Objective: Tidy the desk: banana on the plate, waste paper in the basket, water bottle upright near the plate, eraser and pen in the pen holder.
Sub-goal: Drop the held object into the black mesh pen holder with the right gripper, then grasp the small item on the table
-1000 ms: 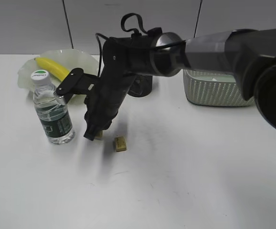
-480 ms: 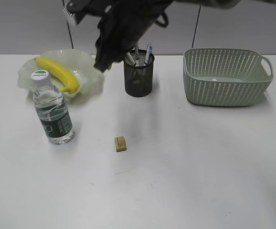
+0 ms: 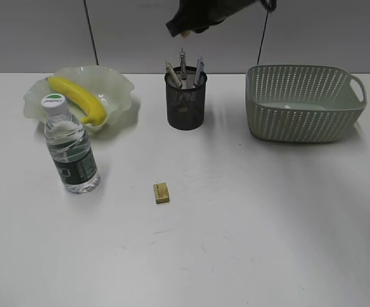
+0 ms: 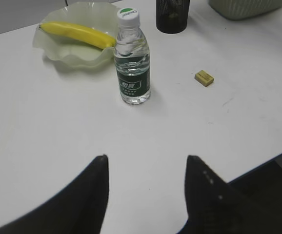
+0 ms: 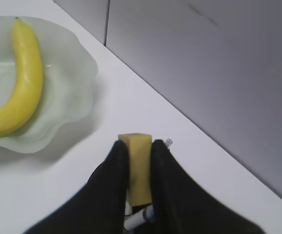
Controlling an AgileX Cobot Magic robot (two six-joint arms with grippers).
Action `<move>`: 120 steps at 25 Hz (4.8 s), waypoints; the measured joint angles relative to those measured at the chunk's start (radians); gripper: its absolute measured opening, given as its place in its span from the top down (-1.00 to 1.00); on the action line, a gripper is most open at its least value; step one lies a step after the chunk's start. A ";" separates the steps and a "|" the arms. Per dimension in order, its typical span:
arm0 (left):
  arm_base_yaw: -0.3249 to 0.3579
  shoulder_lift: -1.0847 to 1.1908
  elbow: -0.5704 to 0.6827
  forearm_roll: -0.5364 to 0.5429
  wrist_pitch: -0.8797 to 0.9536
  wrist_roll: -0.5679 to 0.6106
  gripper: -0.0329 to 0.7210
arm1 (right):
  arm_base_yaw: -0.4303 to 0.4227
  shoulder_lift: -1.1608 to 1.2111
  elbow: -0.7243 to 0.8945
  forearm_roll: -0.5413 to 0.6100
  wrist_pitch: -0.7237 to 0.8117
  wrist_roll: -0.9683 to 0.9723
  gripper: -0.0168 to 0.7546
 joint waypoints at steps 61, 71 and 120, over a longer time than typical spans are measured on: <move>0.000 0.000 0.000 -0.002 0.000 0.000 -0.09 | -0.004 -0.851 0.627 -0.206 0.798 0.434 0.10; 0.000 0.000 0.000 -0.003 0.000 0.000 -0.09 | -0.004 -1.460 1.121 -0.206 0.790 0.435 0.10; -0.182 2.006 -0.977 -0.006 -0.156 0.498 -0.65 | -0.003 -2.110 1.333 -0.219 0.632 0.451 0.10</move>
